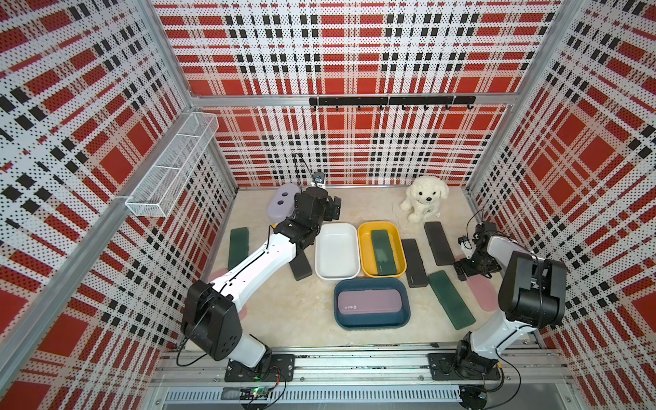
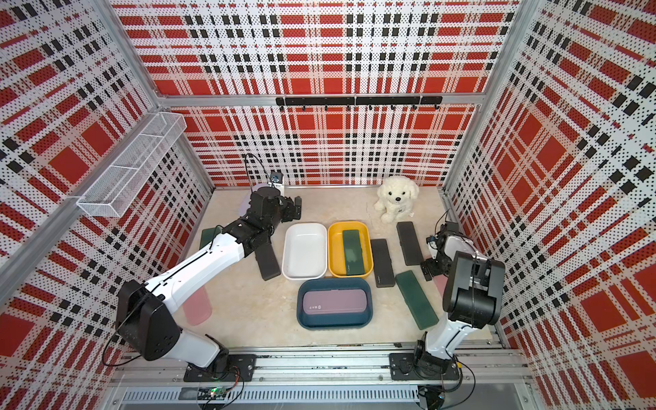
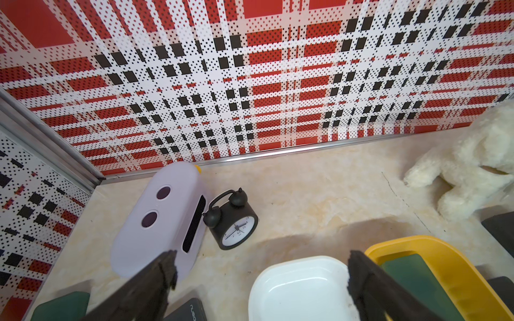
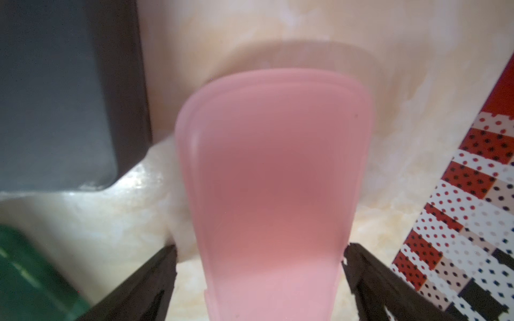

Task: Place the pencil cases by color into the storage box
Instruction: Pick up the pencil case from the center of the board.

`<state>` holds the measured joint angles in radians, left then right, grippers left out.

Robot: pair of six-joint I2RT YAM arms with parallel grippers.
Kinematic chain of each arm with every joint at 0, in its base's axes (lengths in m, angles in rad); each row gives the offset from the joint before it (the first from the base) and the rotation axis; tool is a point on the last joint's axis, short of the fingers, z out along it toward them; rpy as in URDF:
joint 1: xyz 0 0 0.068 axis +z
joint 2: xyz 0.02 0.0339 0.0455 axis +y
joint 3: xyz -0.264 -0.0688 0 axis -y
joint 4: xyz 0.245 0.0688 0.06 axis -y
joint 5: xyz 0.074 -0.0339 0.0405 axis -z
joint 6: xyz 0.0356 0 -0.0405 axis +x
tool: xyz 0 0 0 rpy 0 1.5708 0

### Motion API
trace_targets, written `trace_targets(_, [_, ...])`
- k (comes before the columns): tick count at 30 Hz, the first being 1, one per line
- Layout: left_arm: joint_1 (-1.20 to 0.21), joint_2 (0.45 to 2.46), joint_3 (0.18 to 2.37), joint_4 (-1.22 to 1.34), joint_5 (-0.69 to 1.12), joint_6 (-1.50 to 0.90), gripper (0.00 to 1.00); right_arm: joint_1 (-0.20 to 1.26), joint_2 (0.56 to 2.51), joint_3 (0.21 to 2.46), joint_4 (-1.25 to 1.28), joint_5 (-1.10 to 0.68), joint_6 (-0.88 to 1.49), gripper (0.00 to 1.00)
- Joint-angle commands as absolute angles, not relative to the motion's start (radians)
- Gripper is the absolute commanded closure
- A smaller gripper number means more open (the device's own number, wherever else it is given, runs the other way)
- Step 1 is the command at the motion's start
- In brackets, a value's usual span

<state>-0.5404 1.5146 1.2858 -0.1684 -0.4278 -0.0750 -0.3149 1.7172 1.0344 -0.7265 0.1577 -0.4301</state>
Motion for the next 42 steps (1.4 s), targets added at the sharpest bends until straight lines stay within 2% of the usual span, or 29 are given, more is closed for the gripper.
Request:
trace_targets(1, [-0.549,1.529,1.329,-0.187,-0.446,-0.062,0.01,-0.332,1.774,1.033,-0.701,0.137,-0.439,0.0])
trace_targets(19, [-0.561,1.561,1.378,-0.225,-0.454,-0.055,0.01,-0.337,1.857,1.038,-0.687,0.109,-0.436,0.0])
trace_targets(30, [-0.574,1.601,1.423,-0.248,-0.445,-0.074,0.01,-0.337,1.979,1.046,-0.698,0.091,-0.449,0.01])
trace_targets(34, [-0.574,1.618,1.431,-0.25,-0.445,-0.069,0.01,-0.337,1.995,1.049,-0.699,0.097,-0.444,0.05])
trace_targets(40, [-0.574,1.646,1.443,-0.25,-0.443,-0.065,0.01,-0.337,1.968,1.059,-0.71,0.1,-0.442,0.17])
trace_targets(42, [-0.574,1.649,1.443,-0.248,-0.441,-0.066,0.01,-0.337,1.953,1.061,-0.714,0.114,-0.44,0.18])
